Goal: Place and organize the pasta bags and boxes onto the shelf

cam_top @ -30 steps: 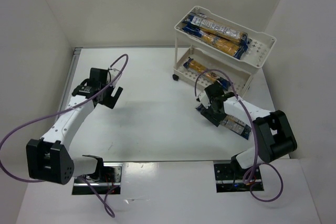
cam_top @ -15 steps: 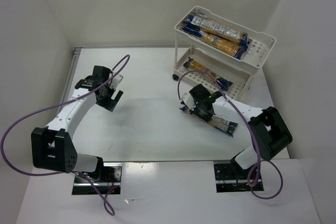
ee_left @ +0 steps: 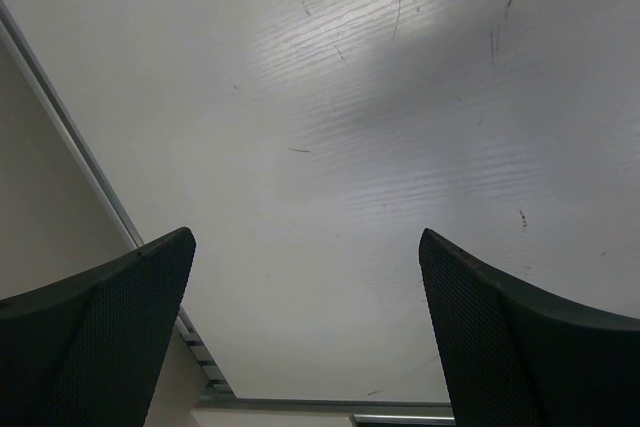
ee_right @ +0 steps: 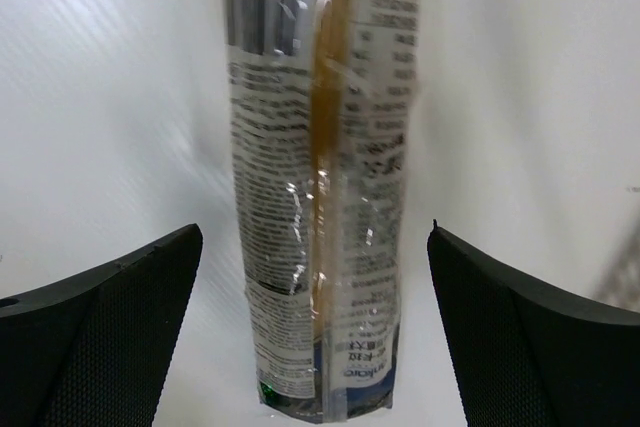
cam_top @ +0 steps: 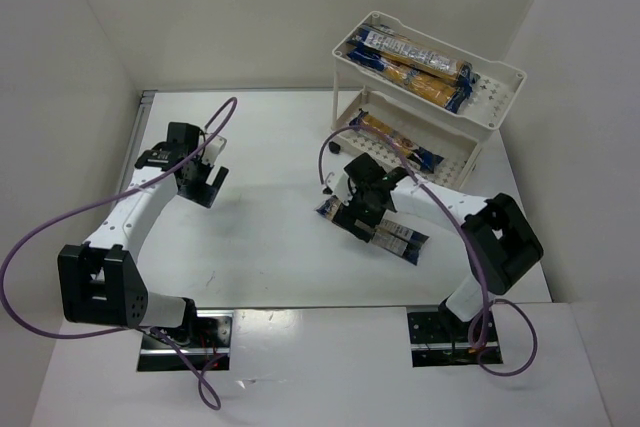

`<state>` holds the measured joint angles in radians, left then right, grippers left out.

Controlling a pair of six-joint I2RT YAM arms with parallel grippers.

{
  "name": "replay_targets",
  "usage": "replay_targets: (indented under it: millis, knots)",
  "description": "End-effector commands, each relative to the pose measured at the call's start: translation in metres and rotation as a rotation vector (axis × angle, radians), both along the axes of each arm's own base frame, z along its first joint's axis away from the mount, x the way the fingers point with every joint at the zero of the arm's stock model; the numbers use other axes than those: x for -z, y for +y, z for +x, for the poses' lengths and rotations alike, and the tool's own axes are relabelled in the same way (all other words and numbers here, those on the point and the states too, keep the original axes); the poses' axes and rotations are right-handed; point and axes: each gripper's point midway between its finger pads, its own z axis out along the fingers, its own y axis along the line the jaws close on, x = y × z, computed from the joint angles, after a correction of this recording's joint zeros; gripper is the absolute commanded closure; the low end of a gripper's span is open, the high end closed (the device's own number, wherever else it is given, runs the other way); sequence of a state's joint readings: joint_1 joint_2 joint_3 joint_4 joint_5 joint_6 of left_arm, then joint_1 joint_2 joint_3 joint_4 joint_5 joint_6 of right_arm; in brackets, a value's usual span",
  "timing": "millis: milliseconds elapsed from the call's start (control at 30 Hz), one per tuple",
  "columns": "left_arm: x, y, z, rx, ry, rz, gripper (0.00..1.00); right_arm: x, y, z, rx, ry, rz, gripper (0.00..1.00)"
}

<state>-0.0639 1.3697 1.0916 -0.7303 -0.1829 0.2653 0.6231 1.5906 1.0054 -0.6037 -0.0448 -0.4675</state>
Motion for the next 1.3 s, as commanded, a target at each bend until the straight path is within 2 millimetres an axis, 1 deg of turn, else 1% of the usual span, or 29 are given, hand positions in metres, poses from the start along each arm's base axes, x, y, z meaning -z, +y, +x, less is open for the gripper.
replay_targets:
  millis: [0, 33, 100, 167, 200, 233, 300, 333, 400, 433, 467, 500, 533, 600, 633, 700, 733, 800, 833, 867, 933, 967, 1000, 1033, 1067, 1167, 1200, 1233, 1267]
  knots:
    - [-0.014, -0.003, 0.009, 0.028, -0.058, -0.012, 0.00, 0.012, 0.012, -0.004, -0.078, 0.018, 0.003, 0.02]
    - [-0.014, -0.003, 0.009, 0.028, -0.058, -0.012, 0.00, 0.020, 0.012, -0.004, -0.077, 0.033, -0.007, 0.02]
    - [-0.018, -0.003, 0.012, 0.028, -0.070, -0.012, 0.00, 0.027, 0.013, -0.003, -0.066, 0.044, -0.009, 0.02]
    - [-0.018, -0.003, 0.012, 0.028, -0.071, -0.012, 0.00, 0.026, 0.016, 0.004, -0.054, 0.035, -0.012, 0.02]
    - [-0.024, -0.005, 0.014, 0.033, -0.088, -0.021, 0.00, 0.026, 0.015, 0.005, -0.050, 0.030, -0.020, 0.02]
    - [-0.024, -0.005, 0.014, 0.033, -0.089, -0.021, 0.00, 0.026, 0.016, 0.007, -0.050, 0.031, -0.021, 0.02]
    - [-0.024, -0.005, 0.014, 0.033, -0.089, -0.021, 0.00, 0.031, 0.014, 0.004, -0.050, 0.049, -0.034, 0.02]
    - [-0.024, -0.005, 0.014, 0.033, -0.089, -0.021, 0.00, 0.037, 0.008, -0.003, -0.050, 0.069, -0.048, 0.07]
    - [-0.024, -0.005, 0.014, 0.033, -0.089, -0.021, 0.00, 0.044, 0.006, -0.015, -0.068, 0.113, -0.048, 0.20]
    - [-0.027, -0.005, 0.013, 0.033, -0.098, -0.022, 0.00, 0.049, 0.001, -0.026, -0.077, 0.140, -0.067, 0.44]
    - [-0.027, -0.005, 0.013, 0.033, -0.098, -0.022, 0.00, 0.049, -0.001, -0.029, -0.077, 0.141, -0.068, 0.67]
    - [-0.027, -0.005, 0.013, 0.033, -0.098, -0.022, 0.00, 0.045, 0.004, -0.031, -0.100, 0.108, -0.074, 0.86]
    - [-0.027, -0.005, 0.013, 0.033, -0.098, -0.022, 0.00, 0.044, 0.005, -0.031, -0.108, 0.093, -0.076, 0.98]
    - [-0.027, -0.005, 0.013, 0.033, -0.098, -0.022, 0.00, 0.038, 0.006, -0.034, -0.117, 0.087, -0.073, 1.00]
    - [-0.027, -0.005, 0.013, 0.033, -0.098, -0.022, 0.00, 0.028, 0.014, -0.025, -0.117, 0.065, -0.056, 1.00]
    - [-0.027, -0.005, 0.013, 0.033, -0.098, -0.022, 0.00, 0.008, 0.021, -0.012, -0.110, 0.020, -0.045, 1.00]
    - [-0.029, -0.004, 0.016, 0.029, -0.101, -0.014, 0.00, -0.024, 0.032, 0.014, -0.081, -0.081, -0.022, 1.00]
    - [-0.031, -0.002, 0.021, 0.031, -0.111, -0.002, 0.00, -0.058, 0.039, 0.041, -0.060, -0.186, -0.021, 1.00]
    - [-0.031, -0.002, 0.021, 0.032, -0.111, -0.002, 0.00, -0.094, 0.043, 0.066, -0.038, -0.296, -0.024, 1.00]
    - [-0.028, -0.002, 0.021, 0.032, -0.102, -0.001, 0.00, -0.106, 0.044, 0.076, -0.029, -0.339, -0.035, 1.00]
    - [-0.038, -0.001, 0.026, 0.027, -0.127, 0.005, 0.00, -0.138, 0.040, 0.097, 0.012, -0.450, -0.063, 1.00]
    - [-0.035, -0.001, 0.027, 0.027, -0.118, 0.006, 0.00, -0.142, 0.036, 0.102, 0.003, -0.484, -0.096, 1.00]
    - [-0.039, -0.001, 0.029, 0.034, -0.127, 0.010, 0.00, -0.156, 0.034, 0.110, 0.017, -0.546, -0.097, 1.00]
    - [-0.039, 0.001, 0.029, 0.029, -0.128, 0.018, 0.00, -0.157, 0.029, 0.115, 0.021, -0.576, -0.131, 1.00]
    - [-0.039, 0.001, 0.029, 0.029, -0.128, 0.018, 0.00, -0.168, 0.017, 0.121, 0.025, -0.637, -0.204, 1.00]
    - [-0.040, 0.003, 0.029, 0.024, -0.128, 0.027, 0.00, -0.193, 0.009, 0.138, 0.058, -0.752, -0.238, 1.00]
    - [-0.041, 0.003, 0.031, 0.023, -0.137, 0.027, 0.00, -0.196, -0.001, 0.148, 0.087, -0.763, -0.254, 1.00]
    - [-0.041, 0.003, 0.033, 0.023, -0.137, 0.027, 0.00, -0.210, -0.004, 0.159, 0.109, -0.793, -0.244, 1.00]
    - [-0.041, 0.003, 0.033, 0.023, -0.137, 0.027, 0.00, -0.212, -0.010, 0.167, 0.124, -0.800, -0.253, 1.00]
